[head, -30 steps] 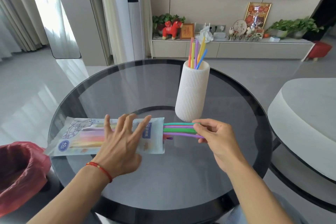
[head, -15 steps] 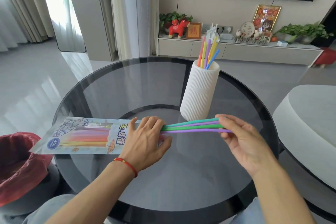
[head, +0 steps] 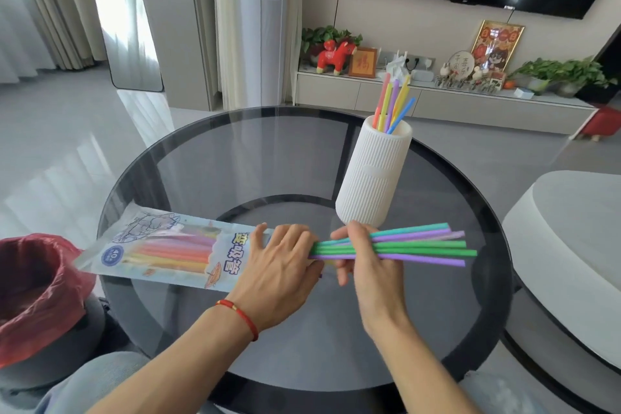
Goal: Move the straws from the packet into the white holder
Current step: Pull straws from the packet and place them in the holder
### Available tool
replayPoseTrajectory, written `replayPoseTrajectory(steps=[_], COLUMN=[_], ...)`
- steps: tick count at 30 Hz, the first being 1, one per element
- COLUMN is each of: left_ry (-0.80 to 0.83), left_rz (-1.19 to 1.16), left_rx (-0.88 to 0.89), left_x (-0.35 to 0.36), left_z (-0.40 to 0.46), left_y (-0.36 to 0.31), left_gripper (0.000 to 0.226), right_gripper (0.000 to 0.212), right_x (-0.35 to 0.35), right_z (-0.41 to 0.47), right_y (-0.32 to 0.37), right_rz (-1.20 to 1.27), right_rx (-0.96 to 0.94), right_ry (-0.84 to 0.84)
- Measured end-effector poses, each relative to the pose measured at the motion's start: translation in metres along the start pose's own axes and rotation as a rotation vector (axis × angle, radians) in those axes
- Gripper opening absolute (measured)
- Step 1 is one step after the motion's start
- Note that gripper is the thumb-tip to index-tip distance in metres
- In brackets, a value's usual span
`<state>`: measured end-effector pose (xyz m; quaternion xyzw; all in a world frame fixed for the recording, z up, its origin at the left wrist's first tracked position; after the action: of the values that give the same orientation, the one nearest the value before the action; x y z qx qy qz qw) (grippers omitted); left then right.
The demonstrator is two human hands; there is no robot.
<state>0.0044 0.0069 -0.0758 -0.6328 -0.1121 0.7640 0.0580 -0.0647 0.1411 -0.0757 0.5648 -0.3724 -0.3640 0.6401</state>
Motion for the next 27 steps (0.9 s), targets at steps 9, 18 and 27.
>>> replayPoseTrajectory(steps=[9, 18, 27], left_ry=[-0.028, -0.046, -0.112], left_rz=[-0.073, -0.125, -0.243], left_rx=[-0.067, -0.074, -0.05], left_x=[0.009, 0.006, 0.003], left_z=[-0.001, -0.002, 0.001], left_y=[0.023, 0.022, 0.016], left_gripper=[0.017, 0.015, 0.013], right_gripper=[0.031, 0.043, 0.036], right_x=[-0.074, -0.043, -0.072], right_z=[0.022, 0.045, 0.046], right_y=[0.096, 0.051, 0.066], right_rz=[-0.433, -0.893, -0.222], right_rx=[-0.169, -0.065, -0.007], right_ry=[-0.148, -0.031, -0.132])
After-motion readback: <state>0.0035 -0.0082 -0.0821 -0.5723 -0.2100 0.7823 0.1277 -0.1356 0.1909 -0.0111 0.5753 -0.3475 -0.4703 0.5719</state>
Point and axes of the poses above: each hand's wrist, its own z-axis towards the middle knuckle, its own x-axis out of the palm, y = z × x, the point moved 7 cm from there along z, towards the middle knuckle, and after that the axes turned 10 degrees about y, right-handed, at the moved point
